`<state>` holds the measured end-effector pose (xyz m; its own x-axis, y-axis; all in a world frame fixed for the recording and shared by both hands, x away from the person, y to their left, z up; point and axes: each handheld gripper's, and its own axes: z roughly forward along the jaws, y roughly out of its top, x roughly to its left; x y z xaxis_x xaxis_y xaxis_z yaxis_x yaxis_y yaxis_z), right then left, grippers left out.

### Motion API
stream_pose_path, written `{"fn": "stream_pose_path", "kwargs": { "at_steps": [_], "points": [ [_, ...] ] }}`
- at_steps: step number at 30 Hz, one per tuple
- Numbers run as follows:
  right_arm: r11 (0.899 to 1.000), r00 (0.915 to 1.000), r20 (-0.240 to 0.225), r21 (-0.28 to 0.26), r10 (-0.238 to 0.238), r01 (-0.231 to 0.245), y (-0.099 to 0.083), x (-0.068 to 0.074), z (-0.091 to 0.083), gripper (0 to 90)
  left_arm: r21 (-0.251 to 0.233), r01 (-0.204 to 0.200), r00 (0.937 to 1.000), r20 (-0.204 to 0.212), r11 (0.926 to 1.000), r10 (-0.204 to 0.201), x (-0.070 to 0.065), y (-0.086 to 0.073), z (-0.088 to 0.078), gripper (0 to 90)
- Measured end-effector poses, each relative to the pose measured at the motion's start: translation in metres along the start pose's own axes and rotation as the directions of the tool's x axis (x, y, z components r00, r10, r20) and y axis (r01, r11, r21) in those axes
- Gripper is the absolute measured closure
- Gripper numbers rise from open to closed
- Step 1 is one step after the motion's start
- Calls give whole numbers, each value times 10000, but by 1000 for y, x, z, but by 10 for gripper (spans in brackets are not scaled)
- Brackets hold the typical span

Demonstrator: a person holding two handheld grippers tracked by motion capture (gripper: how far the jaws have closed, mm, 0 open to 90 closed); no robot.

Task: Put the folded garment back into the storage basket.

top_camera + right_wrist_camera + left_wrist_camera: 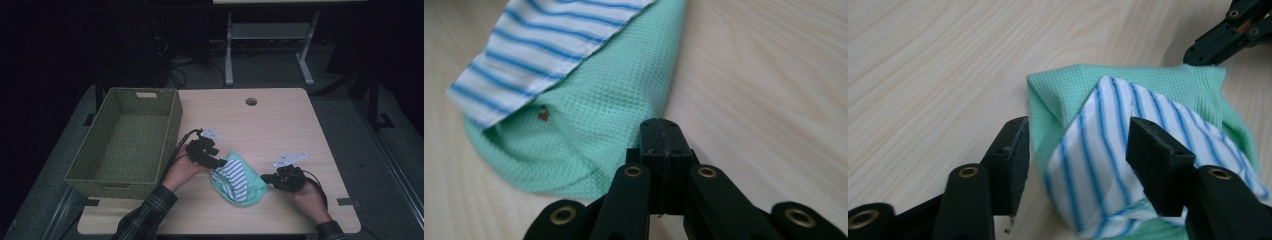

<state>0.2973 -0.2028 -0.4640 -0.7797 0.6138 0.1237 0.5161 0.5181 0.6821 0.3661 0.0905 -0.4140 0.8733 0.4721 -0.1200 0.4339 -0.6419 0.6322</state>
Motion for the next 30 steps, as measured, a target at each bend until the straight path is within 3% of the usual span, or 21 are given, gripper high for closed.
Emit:
{"fn": "stream_pose_path", "kwargs": {
  "at_steps": [13,16,19,20,23,24,26,27,28,30],
  "points": [
    [9985,9972,-540,147,-511,520,-3,32,6,897,362,-854,9961,274,9957,844,-23,-11,-10,263],
    [9989,9980,-436,64,-465,468,-3,29,5,892,584,-1120,9933,343,9920,1102,-26,-17,-10,231],
    [9997,9995,-184,-94,-238,236,-4,22,2,837,646,-1116,9932,419,9917,1090,-28,-22,-6,209],
    [9997,9998,-102,-136,-181,179,-4,20,1,814,929,-1396,9898,422,9858,1362,-28,-23,-7,200],
    [9995,9998,184,-311,57,-51,-6,13,-3,738,1062,-1542,9875,493,9823,1497,-29,-26,-4,183],
    [9993,9996,274,-372,95,-85,-7,10,-4,702,884,-1298,9909,471,9876,1260,-31,-27,-1,180],
    [9985,9983,515,-474,288,-264,-8,5,-7,640,1192,-1625,9860,569,9795,1567,-31,-29,0,168],
    [9982,9976,623,-545,290,-256,-9,2,-8,610,1130,-1477,9882,568,9826,1420,-32,-30,2,162],
    [9975,9965,744,-621,380,-334,-10,0,-9,575,1352,-1696,9849,596,9762,1628,-32,-31,2,158],
    [9965,9943,927,-693,524,-460,-12,-6,-11,526,1477,-1716,9846,581,9740,1646,-33,-33,6,151]
  ]
}}
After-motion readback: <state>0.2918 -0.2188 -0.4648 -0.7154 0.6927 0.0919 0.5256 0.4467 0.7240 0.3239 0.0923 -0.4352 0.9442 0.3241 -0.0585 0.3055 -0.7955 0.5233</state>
